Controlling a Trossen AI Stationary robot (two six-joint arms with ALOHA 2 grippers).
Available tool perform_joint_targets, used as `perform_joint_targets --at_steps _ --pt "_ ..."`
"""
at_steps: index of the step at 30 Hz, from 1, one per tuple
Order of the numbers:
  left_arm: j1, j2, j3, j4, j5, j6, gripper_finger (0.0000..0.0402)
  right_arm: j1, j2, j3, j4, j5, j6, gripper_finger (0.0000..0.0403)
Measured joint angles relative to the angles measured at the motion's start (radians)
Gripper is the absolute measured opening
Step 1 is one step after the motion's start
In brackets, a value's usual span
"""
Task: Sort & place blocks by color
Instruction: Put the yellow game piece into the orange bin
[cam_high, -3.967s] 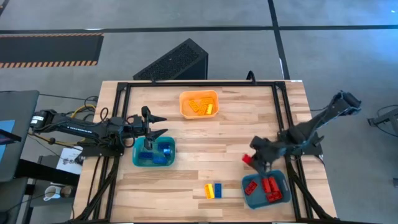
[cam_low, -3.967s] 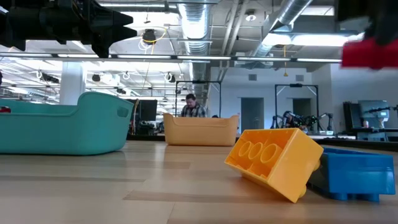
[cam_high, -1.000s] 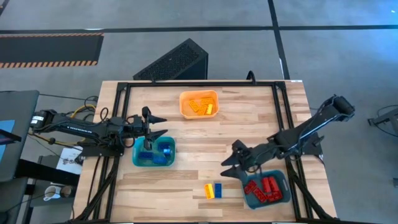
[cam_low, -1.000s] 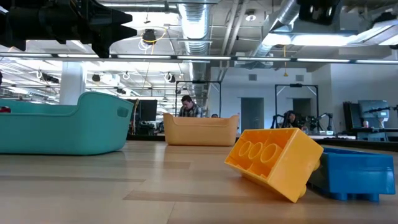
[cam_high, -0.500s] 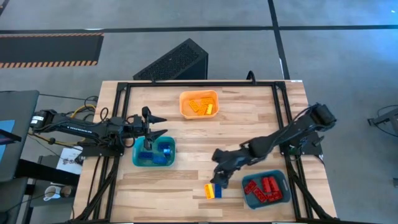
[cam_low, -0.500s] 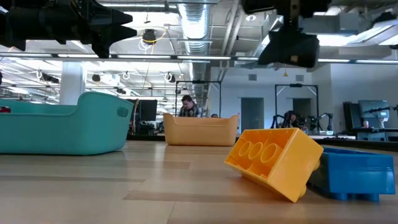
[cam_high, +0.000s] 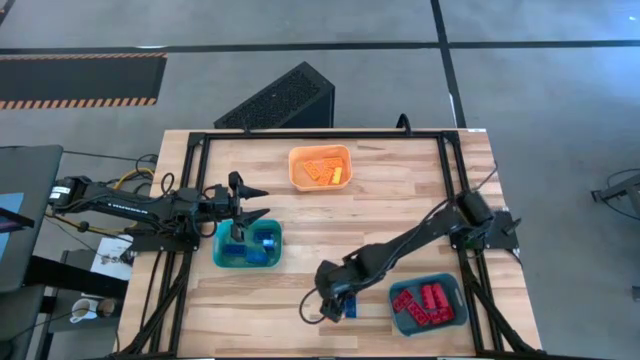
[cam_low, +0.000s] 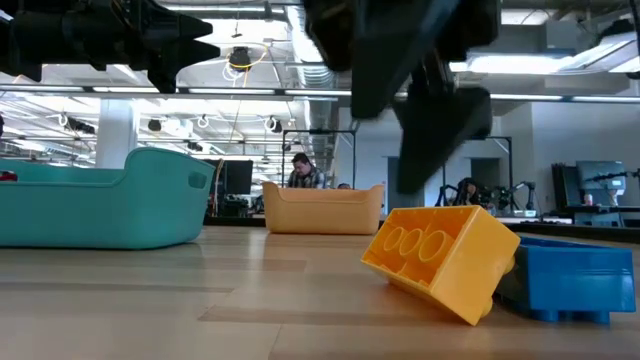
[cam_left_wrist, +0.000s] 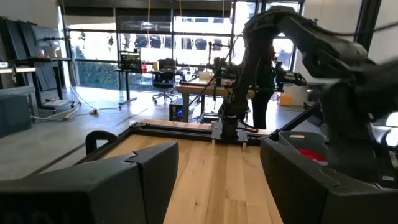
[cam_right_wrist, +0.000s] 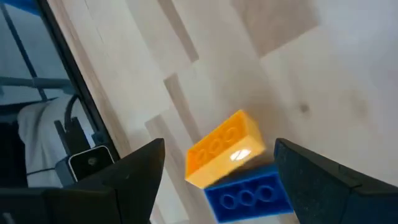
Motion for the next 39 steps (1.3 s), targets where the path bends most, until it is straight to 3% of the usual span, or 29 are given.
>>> perform_joint_targets --at_steps 8,15,24,35,39 --pt "0.0 0.0 0.0 -0.001 0.001 0.0 0.0215 0.001 0.112 0.039 -0.048 -0.065 0.081 0.0324" --pt "0.0 0.0 0.0 0.0 0.001 0.0 0.0215 0.002 0.117 0.039 -0.048 -0.051 0.097 0.031" --pt "0.0 0.0 0.0 0.0 0.001 -0.001 0.0215 0.005 0.117 0.038 -0.045 -0.05 0.088 0.0205" --pt "0.0 0.0 0.0 0.0 0.001 0.0 0.0215 -0.01 0.105 0.039 -0.039 -0.056 0.003 0.004" --pt "0.0 0.0 0.0 -0.001 0.001 0.0 0.0215 -0.029 0.072 0.059 -0.056 -0.045 -0.046 0.0006"
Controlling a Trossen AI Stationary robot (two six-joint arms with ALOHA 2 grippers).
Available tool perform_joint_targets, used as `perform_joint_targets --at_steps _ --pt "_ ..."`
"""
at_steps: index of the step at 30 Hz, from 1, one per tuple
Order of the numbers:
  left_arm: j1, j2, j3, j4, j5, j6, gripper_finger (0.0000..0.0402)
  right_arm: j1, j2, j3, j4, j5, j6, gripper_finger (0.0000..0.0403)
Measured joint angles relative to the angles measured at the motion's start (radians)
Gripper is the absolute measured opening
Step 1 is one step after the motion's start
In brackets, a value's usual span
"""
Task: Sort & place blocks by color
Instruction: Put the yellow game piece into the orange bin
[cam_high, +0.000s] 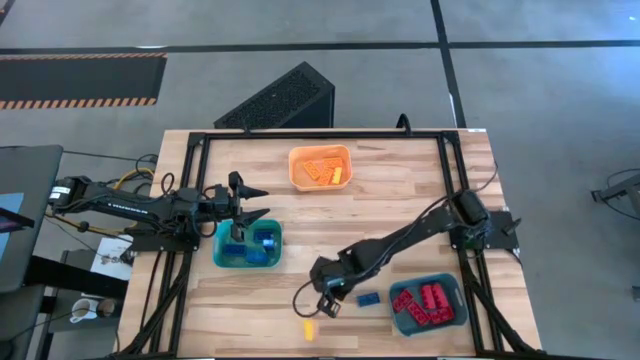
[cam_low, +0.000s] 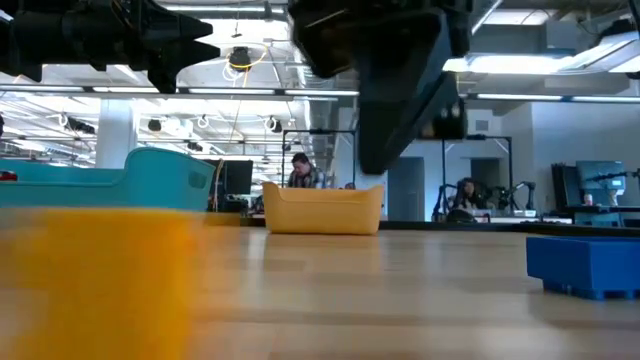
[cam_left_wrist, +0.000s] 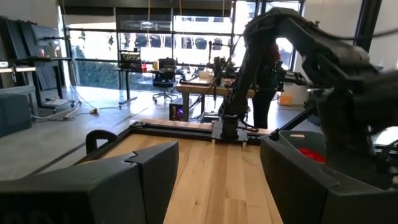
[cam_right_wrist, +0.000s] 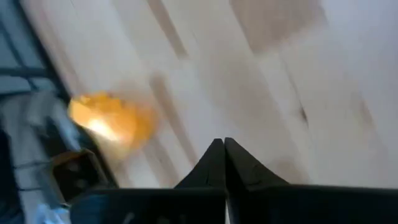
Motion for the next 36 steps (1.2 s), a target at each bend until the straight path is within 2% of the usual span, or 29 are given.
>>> perform_joint_targets --at_steps 8,10,14,17,20,22,26,32,36 --pt "0.0 0.0 0.0 0.0 0.007 0.0 0.0215 -0.035 -0.118 -0.002 -0.123 0.14 -0.06 0.0015" --pt "0.0 0.0 0.0 -0.007 0.018 0.0 0.0215 -0.039 -0.142 -0.001 -0.126 0.147 -0.061 0.0015" --pt "0.0 0.0 0.008 -0.017 0.166 -0.019 0.0215 -0.037 -0.177 -0.002 -0.154 0.177 -0.065 0.0016" --pt "-0.031 -0.001 0.064 -0.115 0.235 -0.027 0.0215 -0.028 -0.21 -0.002 -0.162 0.233 -0.09 0.0016" --pt "-0.109 0.021 0.138 -0.315 0.182 0.011 0.0215 -0.004 -0.255 -0.002 -0.155 0.275 -0.122 0.0016" --pt "-0.169 0.057 0.183 -0.402 0.131 0.035 0.0215 0.016 -0.294 -0.002 -0.136 0.306 -0.143 0.0016" --pt "-0.285 0.17 0.249 -0.487 0.131 0.033 0.0217 0.057 -0.377 -0.002 -0.138 0.42 -0.156 0.0016" --pt "-0.425 0.371 0.312 -0.503 0.096 -0.029 0.0248 0.127 -0.509 -0.037 -0.153 0.656 -0.142 0.0016" --pt "-0.489 0.499 0.364 -0.504 0.083 -0.03 0.0279 0.161 -0.577 -0.099 -0.162 0.72 -0.074 0.0016"
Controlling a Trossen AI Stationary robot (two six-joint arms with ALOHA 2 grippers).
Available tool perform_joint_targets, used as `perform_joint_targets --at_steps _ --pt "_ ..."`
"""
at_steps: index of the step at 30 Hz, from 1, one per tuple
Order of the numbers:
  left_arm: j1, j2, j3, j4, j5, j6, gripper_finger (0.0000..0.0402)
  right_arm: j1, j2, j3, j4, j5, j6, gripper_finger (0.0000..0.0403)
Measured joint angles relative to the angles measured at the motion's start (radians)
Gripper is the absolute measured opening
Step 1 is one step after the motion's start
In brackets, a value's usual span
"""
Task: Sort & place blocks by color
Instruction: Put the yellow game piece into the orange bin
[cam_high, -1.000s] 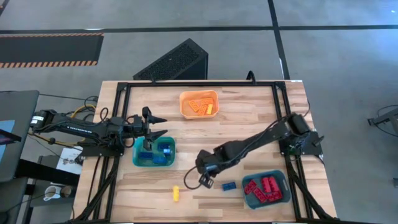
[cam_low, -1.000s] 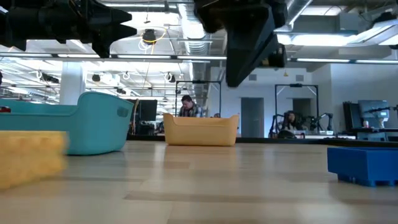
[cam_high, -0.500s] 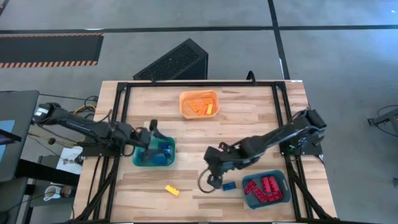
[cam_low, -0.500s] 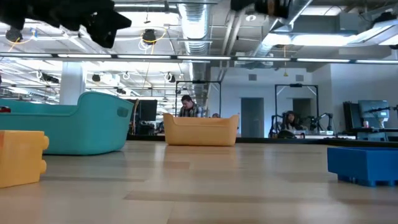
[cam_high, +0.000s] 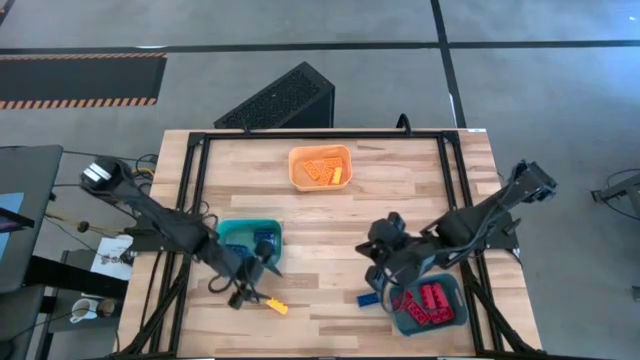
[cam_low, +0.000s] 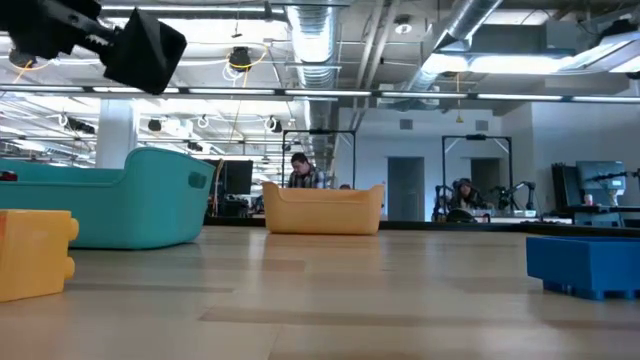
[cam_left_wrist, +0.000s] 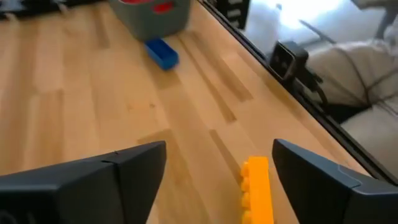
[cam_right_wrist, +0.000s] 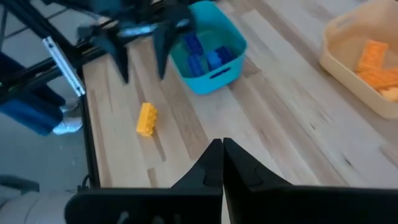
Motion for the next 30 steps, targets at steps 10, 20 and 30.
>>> perform_joint_targets --at_steps 10,20,30 --pt "-0.036 0.286 0.113 -0.065 0.001 0.022 0.0311 0.002 -0.056 -0.123 0.009 0.006 0.086 0.0016" --pt "-0.053 0.473 0.119 -0.029 0.061 -0.037 0.0311 -0.004 -0.036 -0.122 0.02 -0.027 0.089 0.0016" --pt "-0.057 0.462 0.118 -0.038 0.062 -0.04 0.0311 -0.011 -0.035 -0.122 0.019 -0.027 0.089 0.0016"
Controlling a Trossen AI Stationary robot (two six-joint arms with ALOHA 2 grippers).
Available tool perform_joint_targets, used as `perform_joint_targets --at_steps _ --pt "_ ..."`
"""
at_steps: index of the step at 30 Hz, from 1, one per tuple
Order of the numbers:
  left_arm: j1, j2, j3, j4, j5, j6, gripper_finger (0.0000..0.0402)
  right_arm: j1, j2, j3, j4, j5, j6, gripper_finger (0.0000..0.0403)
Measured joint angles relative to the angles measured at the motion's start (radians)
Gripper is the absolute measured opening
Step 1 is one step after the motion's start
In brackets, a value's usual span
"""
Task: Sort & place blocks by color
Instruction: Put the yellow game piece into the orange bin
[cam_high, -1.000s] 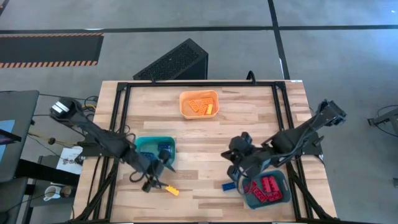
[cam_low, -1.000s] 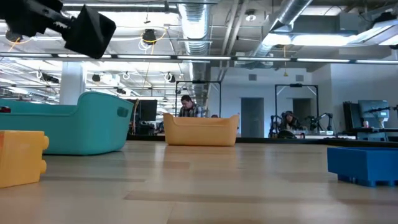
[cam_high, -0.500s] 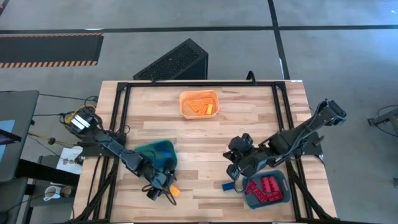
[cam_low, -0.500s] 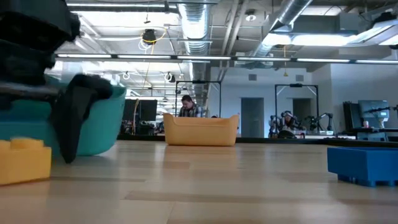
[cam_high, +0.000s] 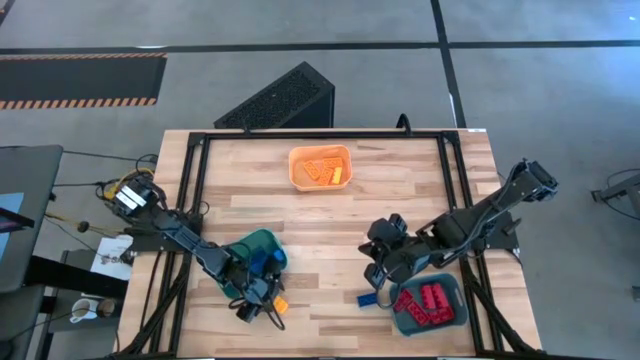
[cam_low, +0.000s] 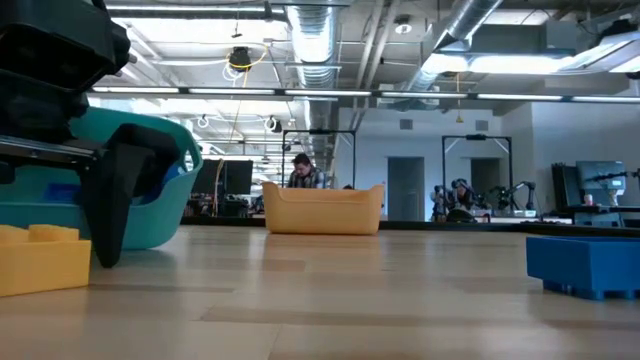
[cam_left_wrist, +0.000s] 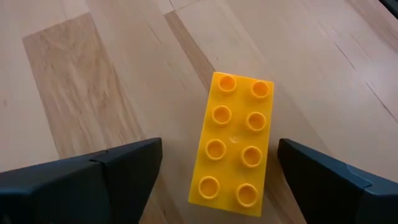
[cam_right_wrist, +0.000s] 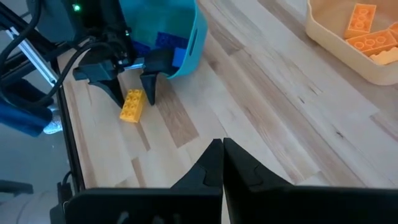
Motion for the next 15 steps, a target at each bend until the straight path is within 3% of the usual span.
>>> perform_joint_targets --at_steps 11,15 --pt "0.0 -0.006 0.002 -0.019 0.004 0.001 0.0311 0.001 0.0 0.0 0.0 -0.003 0.0 0.0016" --pt "-0.003 -0.019 0.047 -0.152 -0.017 0.003 0.0311 0.001 0.0 0.0 0.001 -0.007 0.013 0.0016"
